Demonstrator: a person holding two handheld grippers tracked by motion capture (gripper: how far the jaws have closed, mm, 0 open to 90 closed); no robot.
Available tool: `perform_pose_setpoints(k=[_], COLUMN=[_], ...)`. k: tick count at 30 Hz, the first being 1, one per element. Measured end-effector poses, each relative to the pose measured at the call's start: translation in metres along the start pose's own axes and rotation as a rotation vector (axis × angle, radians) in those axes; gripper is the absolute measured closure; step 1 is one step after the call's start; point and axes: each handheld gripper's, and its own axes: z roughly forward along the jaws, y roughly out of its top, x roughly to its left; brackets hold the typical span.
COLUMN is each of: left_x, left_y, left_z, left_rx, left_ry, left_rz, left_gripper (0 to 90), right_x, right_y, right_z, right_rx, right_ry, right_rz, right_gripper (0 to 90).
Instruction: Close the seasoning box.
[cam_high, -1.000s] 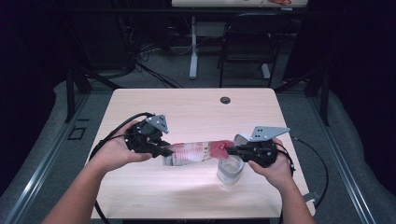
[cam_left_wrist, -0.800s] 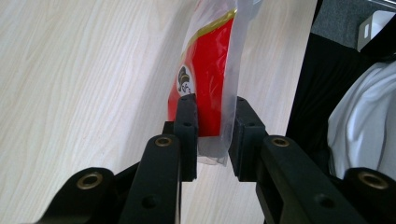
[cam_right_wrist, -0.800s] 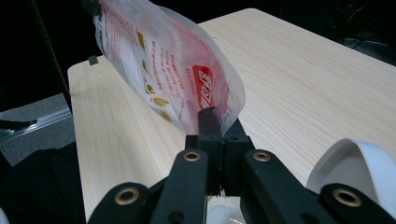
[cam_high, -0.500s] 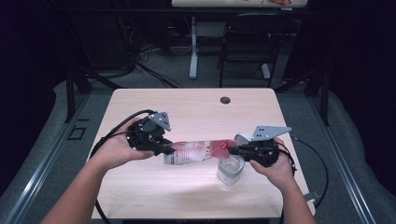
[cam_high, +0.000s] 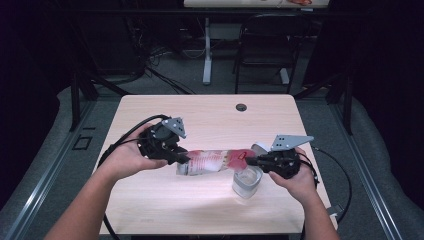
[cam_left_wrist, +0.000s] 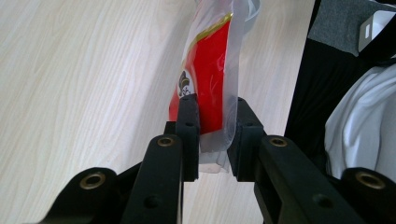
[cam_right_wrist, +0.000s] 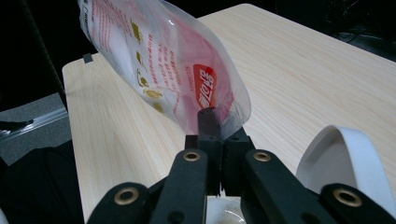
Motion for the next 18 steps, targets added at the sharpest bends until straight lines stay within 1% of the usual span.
perform_pose_setpoints(k=[11,14,18], left_x=[0.0001,0.0009,0.0013], left_y=[0.0052,0.0057,0.0063], left_z=[-0.0014,-0.0016,-0.0014], left_rx=[-0.012,-0.011,-0.011], left_ry=[-0.003,0.000,-0.002], left_rz=[0.004,0.011,0.008], left_gripper=[78.7,78.9,79.2], right_x=[-0.0030,-0.0034,-0.0038], right_y=[-0.0017,-0.0020,-0.0023], right_z=[-0.0009,-0.0009,-0.0009], right_rx=[-0.001,-0.002,-0.002], right_ry=[-0.004,-0.003,-0.003], right_rz=[0.009,0.012,0.013], right_gripper=[89.5,89.5,89.5])
